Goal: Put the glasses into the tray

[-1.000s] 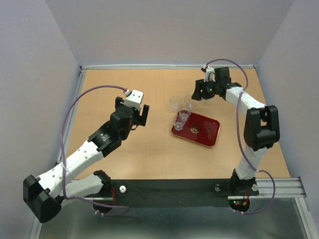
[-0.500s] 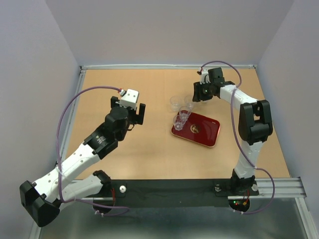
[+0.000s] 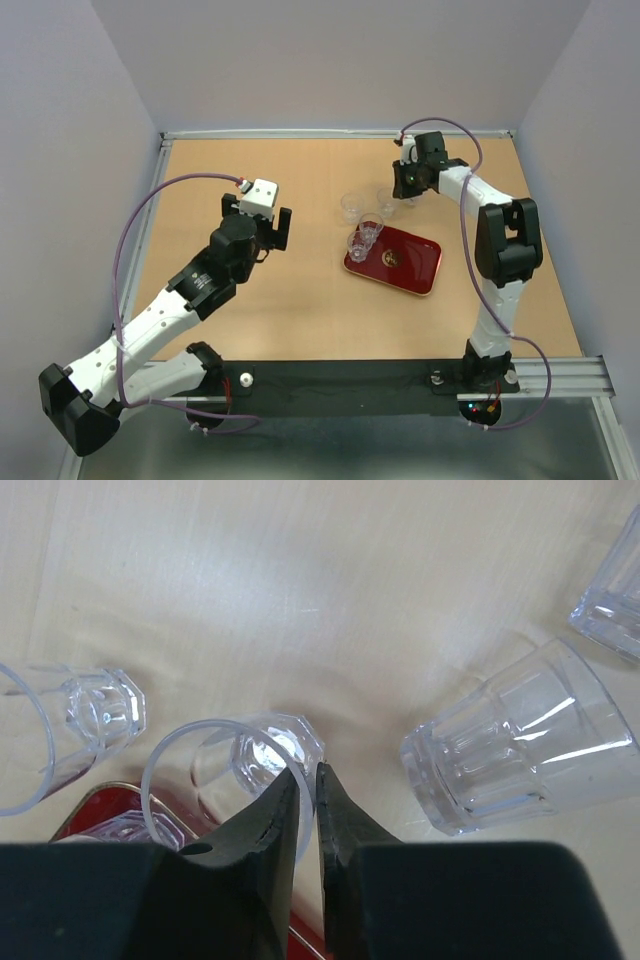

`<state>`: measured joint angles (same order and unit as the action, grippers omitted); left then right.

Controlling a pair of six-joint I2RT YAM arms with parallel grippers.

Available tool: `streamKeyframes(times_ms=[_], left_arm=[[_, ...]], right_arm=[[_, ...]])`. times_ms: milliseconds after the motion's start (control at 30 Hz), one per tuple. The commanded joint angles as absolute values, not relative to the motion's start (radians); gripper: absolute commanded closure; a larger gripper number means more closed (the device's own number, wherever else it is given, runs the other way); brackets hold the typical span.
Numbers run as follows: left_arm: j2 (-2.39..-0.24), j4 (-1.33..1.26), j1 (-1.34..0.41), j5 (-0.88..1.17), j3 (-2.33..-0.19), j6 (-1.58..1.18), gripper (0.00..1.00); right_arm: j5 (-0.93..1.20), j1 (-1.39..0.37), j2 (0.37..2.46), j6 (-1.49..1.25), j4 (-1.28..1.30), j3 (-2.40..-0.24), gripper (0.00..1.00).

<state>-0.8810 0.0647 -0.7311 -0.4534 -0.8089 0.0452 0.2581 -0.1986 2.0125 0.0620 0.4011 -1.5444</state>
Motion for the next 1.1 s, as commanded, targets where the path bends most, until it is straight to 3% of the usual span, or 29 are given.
streamKeyframes(times_ms=[0, 300, 1067], left_arm=[[-0.859, 0.026, -0.724, -0.472, -0.795, 0.057, 0.10], [-0.850, 0.025, -0.723, -0.476, -0.792, 0.057, 0.10], [-0.844, 0.020, -0.721, -0.471, -0.788, 0.057, 0.11]], right_arm=[[0.238, -0.206, 2.017, 0.101, 0.402, -1.614, 0.85], [0.290, -0.206, 1.885, 0.235, 0.399, -1.589, 0.90], [0.443, -0.206, 1.600, 0.336, 0.368, -1.267, 0.89]])
